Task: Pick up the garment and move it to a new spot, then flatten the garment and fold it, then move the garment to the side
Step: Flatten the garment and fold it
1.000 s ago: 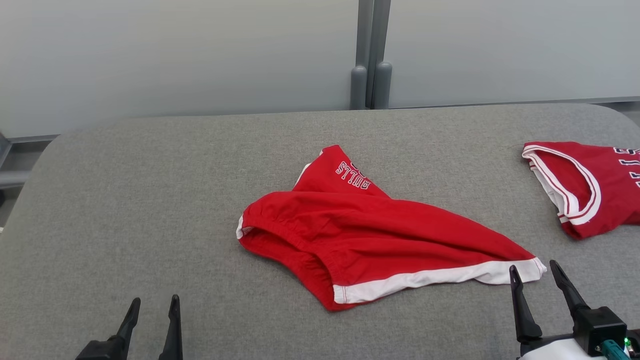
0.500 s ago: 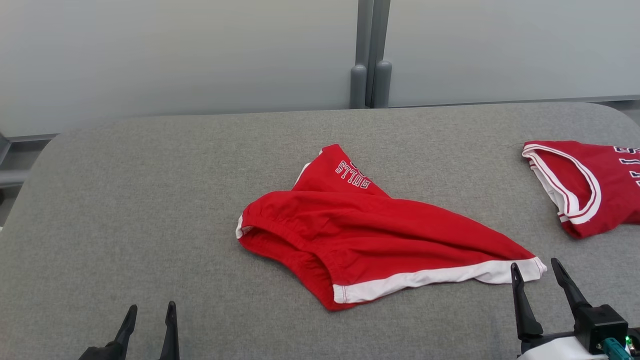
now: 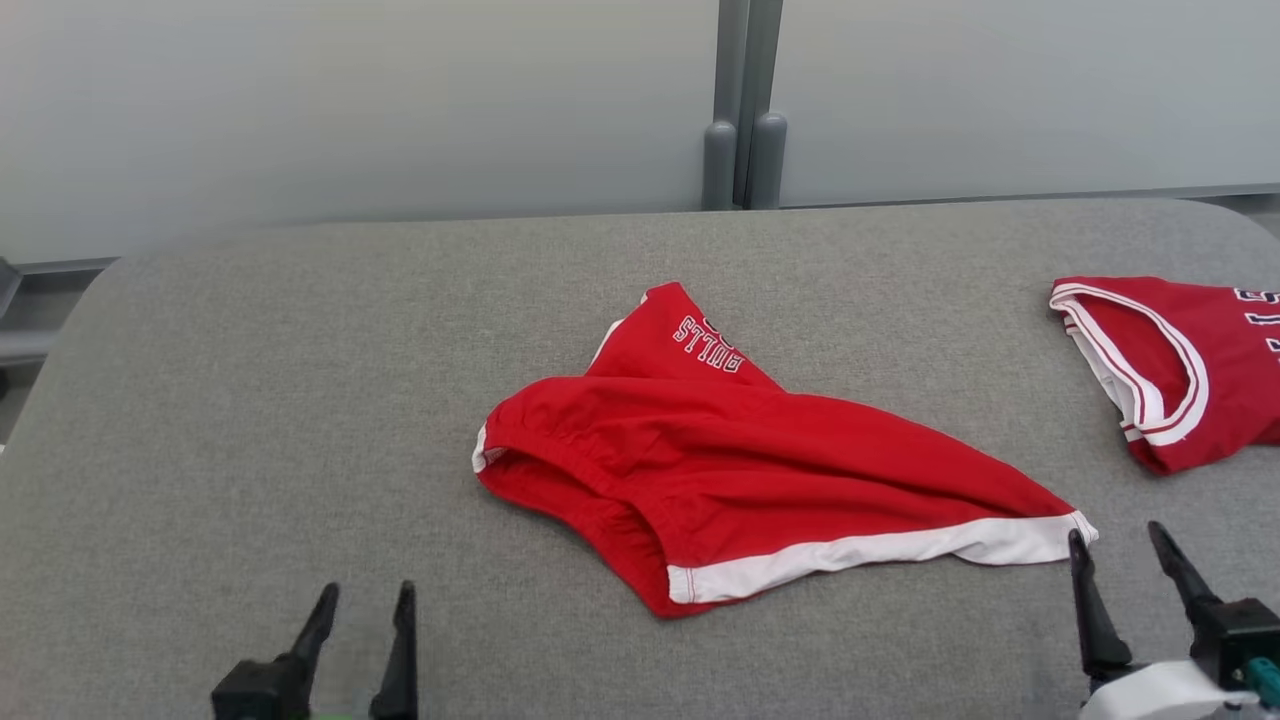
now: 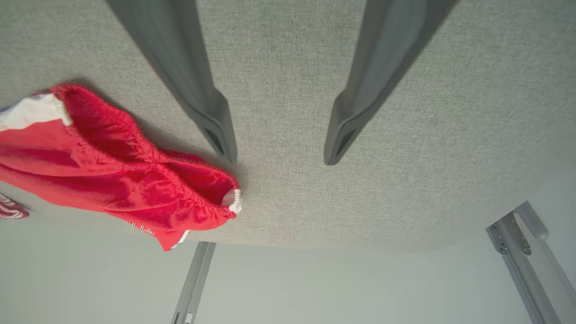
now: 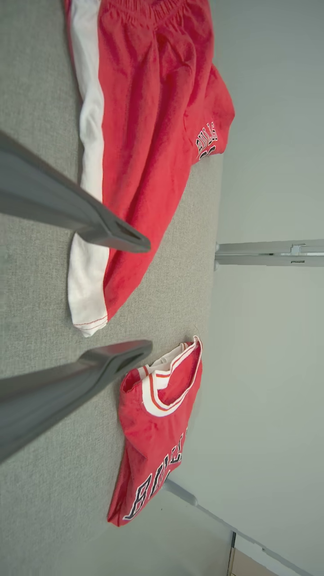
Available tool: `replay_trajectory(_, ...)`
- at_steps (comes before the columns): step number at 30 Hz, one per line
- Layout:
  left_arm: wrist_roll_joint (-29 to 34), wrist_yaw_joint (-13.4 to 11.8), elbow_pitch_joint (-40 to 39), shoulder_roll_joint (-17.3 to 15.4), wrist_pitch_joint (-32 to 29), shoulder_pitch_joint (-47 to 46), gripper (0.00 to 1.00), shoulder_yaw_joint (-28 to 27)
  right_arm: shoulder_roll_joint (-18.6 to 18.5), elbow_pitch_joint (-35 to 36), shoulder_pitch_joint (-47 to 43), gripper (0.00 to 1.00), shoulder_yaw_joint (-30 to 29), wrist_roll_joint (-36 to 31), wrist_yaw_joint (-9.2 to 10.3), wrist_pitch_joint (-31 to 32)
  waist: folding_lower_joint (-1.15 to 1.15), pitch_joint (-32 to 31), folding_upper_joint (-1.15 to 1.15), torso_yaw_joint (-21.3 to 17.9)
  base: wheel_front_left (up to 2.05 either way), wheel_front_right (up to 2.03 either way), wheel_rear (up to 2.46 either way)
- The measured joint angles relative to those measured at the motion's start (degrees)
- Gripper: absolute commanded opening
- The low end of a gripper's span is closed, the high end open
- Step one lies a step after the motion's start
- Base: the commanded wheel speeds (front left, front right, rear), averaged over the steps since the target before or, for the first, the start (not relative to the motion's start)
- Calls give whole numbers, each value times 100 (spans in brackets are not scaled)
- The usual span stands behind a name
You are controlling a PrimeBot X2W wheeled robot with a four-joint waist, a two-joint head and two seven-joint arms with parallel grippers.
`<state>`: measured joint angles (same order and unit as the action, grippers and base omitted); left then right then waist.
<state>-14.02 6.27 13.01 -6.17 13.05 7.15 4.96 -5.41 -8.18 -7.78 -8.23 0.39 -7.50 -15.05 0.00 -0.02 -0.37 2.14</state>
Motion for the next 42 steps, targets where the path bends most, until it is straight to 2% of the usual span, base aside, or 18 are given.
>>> replay_trajectory(3, -127, 43, -469, 68, -664, -211, 100, 363, -459, -154, 270, 100, 0, 49, -1, 517, 0, 125, 0, -15, 0, 0, 0)
replay_trajectory(7, -352, 47, -1288, 163, -1905, -392, 100, 810, -999, -69, 730, 100, 15, 285, -3, 1657, 0, 411, 0, -39, 0, 0, 0)
replay_trajectory(11, -416, -63, -2096, 199, -3012, -381, 100, 1228, -1444, 112, 1072, 100, 556, 788, -2, 2702, 0, 774, 0, -81, 0, 0, 0)
replay_trajectory(16, -577, -123, -2848, 211, -3783, -166, 100, 1537, -1789, 280, 1287, 100, 1084, 1312, -4, 3520, 0, 1239, 0, -154, 0, 0, 0)
replay_trajectory(20, -609, -198, -3048, 193, -4055, -188, 100, 1551, -1800, 456, 1399, 100, 1073, 1371, -3, 3667, 0, 1592, 0, -196, 0, 0, 0)
replay_trajectory(25, -712, -210, -2805, 196, -4283, -311, 100, 1642, -1769, 526, 1401, 100, 1135, 1403, -3, 3808, 0, 1951, 0, -237, 0, 0, 0)
replay_trajectory(35, -804, -218, -2507, 222, -4143, -499, 100, 1716, -1793, 692, 1418, 100, 1166, 1466, -4, 3891, 0, 2270, 0, -328, 0, 0, 0)
replay_trajectory(42, -751, -223, -2653, 219, -4140, -631, 100, 1866, -1784, 760, 1401, 100, 1155, 1523, -5, 3908, 0, 2360, 0, -454, 0, 0, 0)
